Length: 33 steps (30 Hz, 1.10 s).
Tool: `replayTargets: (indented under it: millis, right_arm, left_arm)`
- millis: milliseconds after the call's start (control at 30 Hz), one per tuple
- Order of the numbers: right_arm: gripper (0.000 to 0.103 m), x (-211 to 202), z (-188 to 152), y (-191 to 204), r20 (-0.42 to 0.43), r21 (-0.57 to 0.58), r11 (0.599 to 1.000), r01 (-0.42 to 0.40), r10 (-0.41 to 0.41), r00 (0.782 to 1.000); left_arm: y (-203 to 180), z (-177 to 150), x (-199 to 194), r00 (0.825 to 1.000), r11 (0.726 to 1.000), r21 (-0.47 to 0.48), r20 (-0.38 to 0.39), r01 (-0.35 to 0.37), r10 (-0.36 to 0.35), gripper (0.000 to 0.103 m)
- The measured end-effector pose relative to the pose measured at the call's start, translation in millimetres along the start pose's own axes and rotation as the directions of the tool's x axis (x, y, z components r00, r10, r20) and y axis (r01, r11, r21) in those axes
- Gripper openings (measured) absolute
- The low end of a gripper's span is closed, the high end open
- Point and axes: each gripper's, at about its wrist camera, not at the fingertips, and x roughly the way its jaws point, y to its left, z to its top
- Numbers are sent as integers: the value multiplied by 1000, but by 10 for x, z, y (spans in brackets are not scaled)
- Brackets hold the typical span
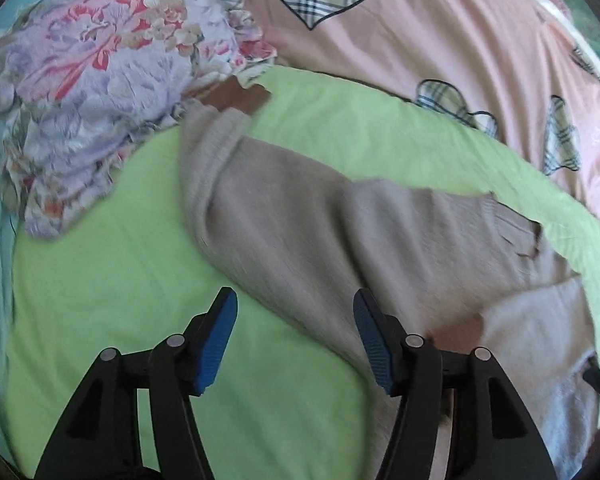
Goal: Fold small clothes
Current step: 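Open the right gripper and release the sleeve on the sweater, then grasp the other brown-cuffed sleeve with the left gripper and fold it across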
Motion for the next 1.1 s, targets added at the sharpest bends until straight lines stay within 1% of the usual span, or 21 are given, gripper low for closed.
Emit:
replayTargets:
  millis: [33, 67, 100, 133, 167, 233, 333, 433, 467, 500, 533, 567, 600, 667, 733, 800, 867, 933, 1000, 1067, 1100]
  right_arm:
    - [46, 34, -33, 24, -12, -3, 1000, -11, 11, 1000]
    - [46, 45, -58, 48, -20, -7, 1000, -24, 24, 1000]
    - [46, 58, -66, 62, -25, -12, 999, -34, 34, 999]
    - [46, 68, -76, 86, -30, -19, 999, -41, 40, 999]
    - [46, 73, -79, 104, -34, -25, 999, -42, 41, 999]
    - [46, 82, -85, 139, -42, -28, 999, -44, 42, 998]
    - [47, 85, -108, 154, -51, -21, 999, -48, 47, 998]
    - [47, 129, -127, 154, -72, -6, 998, -55, 54, 996]
    - [47, 147, -133, 154, -79, -3, 999, -55, 54, 995]
    - [47, 157, -141, 151, -85, -1, 998, -55, 55, 995]
    - [47, 170, -149, 149, -93, 2, 998, -58, 58, 994]
    - [47, 179, -153, 151, -97, 3, 998, -60, 60, 993]
    - [47, 186, -158, 153, -99, 2, 998, -62, 62, 993]
    - [47, 199, -160, 161, -96, 2, 998, -64, 64, 993]
    - [47, 209, -162, 169, -92, 1, 997, -71, 71, 993]
    - [47, 214, -173, 198, -90, -1, 997, -81, 81, 993]
    - [47, 213, -185, 222, -89, -3, 996, -93, 93, 992]
    - [47, 200, -209, 242, -86, -3, 995, -103, 103, 991]
    - [47, 176, -232, 247, -80, -4, 994, -109, 108, 991]
    - [47, 132, -263, 240, -72, -1, 994, -111, 111, 991]
    - [47, 109, -274, 223, -67, 3, 994, -109, 109, 992]
  left_arm:
    - [11, 78, 61, 1000, 1000, 7, -2, -18, 18, 63]
    - [37, 188, 147, 999, 999, 20, -4, -44, 44, 68]
    - [66, 289, 216, 998, 997, 29, -1, -66, 66, 70]
    - [106, 439, 325, 995, 994, 39, 7, -101, 101, 70]
    - [139, 542, 412, 992, 991, 46, 6, -123, 123, 72]
    - [224, 784, 643, 985, 984, 57, -6, -171, 171, 73]
    - [316, 1080, 974, 974, 973, 73, -33, -220, 223, 73]
    - [440, 1297, 1285, 968, 970, 64, -76, -235, 240, 74]
    - [481, 1337, 1341, 966, 969, 53, -79, -242, 245, 71]
    - [521, 1378, 1376, 967, 970, 38, -76, -239, 241, 39]
    - [566, 1414, 1401, 973, 977, 21, -82, -213, 215, 27]
    - [586, 1431, 1398, 977, 981, 11, -87, -195, 195, 11]
    - [597, 1442, 1368, 979, 982, 3, -80, -189, 188, 6]
    - [584, 1420, 1195, 987, 988, 0, -31, -156, 156, 6]
    - [530, 1354, 955, 995, 995, -1, 6, -99, 99, 5]
    - [436, 1270, 704, 998, 999, 8, 45, -47, 47, 5]
    - [224, 1126, 374, 996, 999, 32, 87, 17, -19, 5]
    - [-16, 997, 89, 989, 995, 50, 116, 88, -94, 5]
    - [-229, 879, -115, 979, 987, 61, 130, 151, -158, 5]
    - [-501, 724, -341, 961, 970, 65, 138, 233, -240, 5]
    - [-651, 639, -437, 948, 958, 65, 142, 278, -284, 5]
